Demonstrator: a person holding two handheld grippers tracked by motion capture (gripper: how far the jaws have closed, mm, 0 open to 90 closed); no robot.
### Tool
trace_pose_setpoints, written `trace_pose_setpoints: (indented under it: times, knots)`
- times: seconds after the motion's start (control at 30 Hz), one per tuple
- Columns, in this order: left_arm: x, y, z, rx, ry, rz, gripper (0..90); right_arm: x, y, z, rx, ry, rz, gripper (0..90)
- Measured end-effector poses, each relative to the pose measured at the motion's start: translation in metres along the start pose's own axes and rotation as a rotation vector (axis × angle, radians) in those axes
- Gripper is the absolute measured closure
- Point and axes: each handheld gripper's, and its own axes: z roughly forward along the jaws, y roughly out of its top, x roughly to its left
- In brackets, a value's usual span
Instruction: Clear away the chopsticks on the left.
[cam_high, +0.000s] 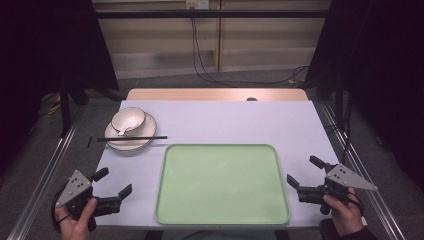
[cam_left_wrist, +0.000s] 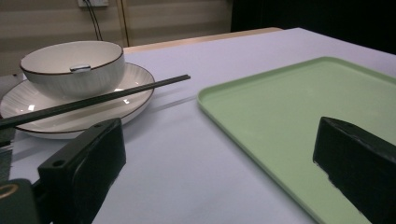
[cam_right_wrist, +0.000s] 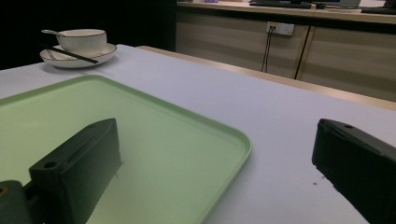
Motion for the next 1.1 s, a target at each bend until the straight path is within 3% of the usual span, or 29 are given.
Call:
trace_pose_setpoints:
  times: [0.13,0.2,0.47,0.53,0.57,0.67,0.73,0.83,0.9,1.07,1.1]
  knots:
    - [0.011,0.004,0.003,0.014,0.006,0.003,2.8,0.000,0.000,0.000,0.004,0.000,0.001,0.9]
    - [0.018,0.007,0.006,0.061,0.024,0.012,3.2,0.000,0.000,0.000,0.002,-0.001,-0.004,0.9]
    - [0.050,0.016,0.022,0.100,-0.034,0.007,7.0,0.000,-0.001,0.001,0.003,0.004,-0.003,1.2]
    - [0.058,0.019,0.026,0.120,-0.035,0.031,8.5,0.000,-0.001,0.001,0.003,0.005,-0.002,1.2]
    - [0.062,0.020,0.028,0.119,-0.053,0.041,14.2,0.000,-0.001,0.001,0.003,0.005,-0.004,1.2]
    - [0.076,0.027,0.035,0.152,-0.024,0.060,10.6,0.000,-0.001,0.001,0.005,0.006,-0.004,1.3]
    - [0.085,0.030,0.040,0.152,-0.012,0.088,13.5,0.000,-0.001,0.001,0.004,0.007,-0.004,1.4]
    - [0.101,0.033,0.046,0.194,-0.031,0.125,20.2,0.001,-0.001,0.001,0.007,0.004,-0.004,1.6]
    - [0.111,0.034,0.051,0.230,-0.035,0.126,26.0,0.001,-0.001,0.001,0.007,0.003,-0.003,1.6]
    - [0.133,0.034,0.062,0.236,-0.067,0.081,26.9,0.001,-0.001,0.000,0.008,0.006,-0.008,1.6]
    - [0.136,0.034,0.065,0.256,-0.072,0.085,27.3,0.000,-0.001,0.001,0.007,0.003,-0.009,1.6]
